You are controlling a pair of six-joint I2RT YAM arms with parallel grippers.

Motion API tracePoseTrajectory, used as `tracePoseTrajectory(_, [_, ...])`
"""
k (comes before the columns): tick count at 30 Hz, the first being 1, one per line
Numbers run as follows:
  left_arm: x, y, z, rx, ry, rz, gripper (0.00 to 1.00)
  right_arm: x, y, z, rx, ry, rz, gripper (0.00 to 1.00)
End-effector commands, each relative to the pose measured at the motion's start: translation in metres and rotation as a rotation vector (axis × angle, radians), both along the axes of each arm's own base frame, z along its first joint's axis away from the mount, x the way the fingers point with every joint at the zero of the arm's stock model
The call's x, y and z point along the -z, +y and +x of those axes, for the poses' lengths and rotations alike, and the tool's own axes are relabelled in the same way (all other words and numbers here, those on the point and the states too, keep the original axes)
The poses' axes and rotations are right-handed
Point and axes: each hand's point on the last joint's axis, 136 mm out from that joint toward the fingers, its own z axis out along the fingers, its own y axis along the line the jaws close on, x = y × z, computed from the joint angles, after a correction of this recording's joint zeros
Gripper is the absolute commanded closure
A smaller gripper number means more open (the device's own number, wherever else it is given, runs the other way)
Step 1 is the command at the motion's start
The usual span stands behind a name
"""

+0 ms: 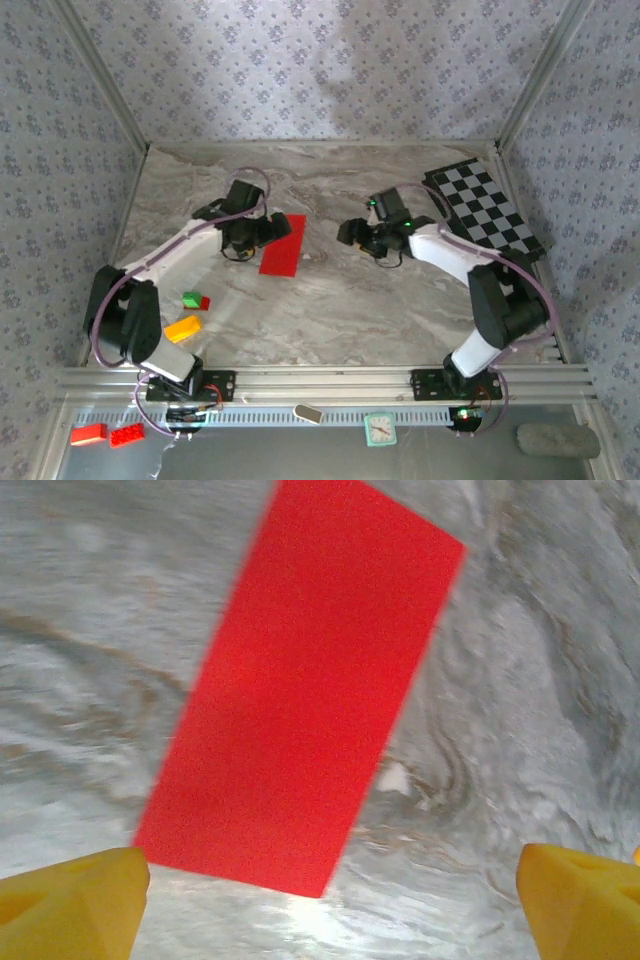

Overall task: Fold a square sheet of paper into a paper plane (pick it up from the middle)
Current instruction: Turn over the paper at the center of the table, then move the paper to the center of the table.

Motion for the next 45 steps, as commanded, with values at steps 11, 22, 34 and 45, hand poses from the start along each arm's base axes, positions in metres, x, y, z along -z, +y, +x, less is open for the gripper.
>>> tracePoseTrajectory(11, [0.006,0.064,-0.016,-0.206,0.004,-0.024,0.00,0.020,0.133,0.001,-0.256,0.029,0.038,0.40])
tracePoseTrajectory(22, [0.012,0.060,-0.015,-0.194,0.026,-0.038,0.00,0.061,0.153,0.000,-0.332,0.135,-0.038,0.46])
tracePoseTrajectory(34, [0.013,0.029,-0.010,-0.068,0.043,-0.135,0.00,0.091,0.067,-0.039,-0.430,0.224,-0.183,0.47])
tracePoseTrajectory(45, [0.026,-0.044,-0.025,0.081,0.113,-0.311,0.01,0.028,0.027,-0.018,-0.169,0.033,-0.102,0.47])
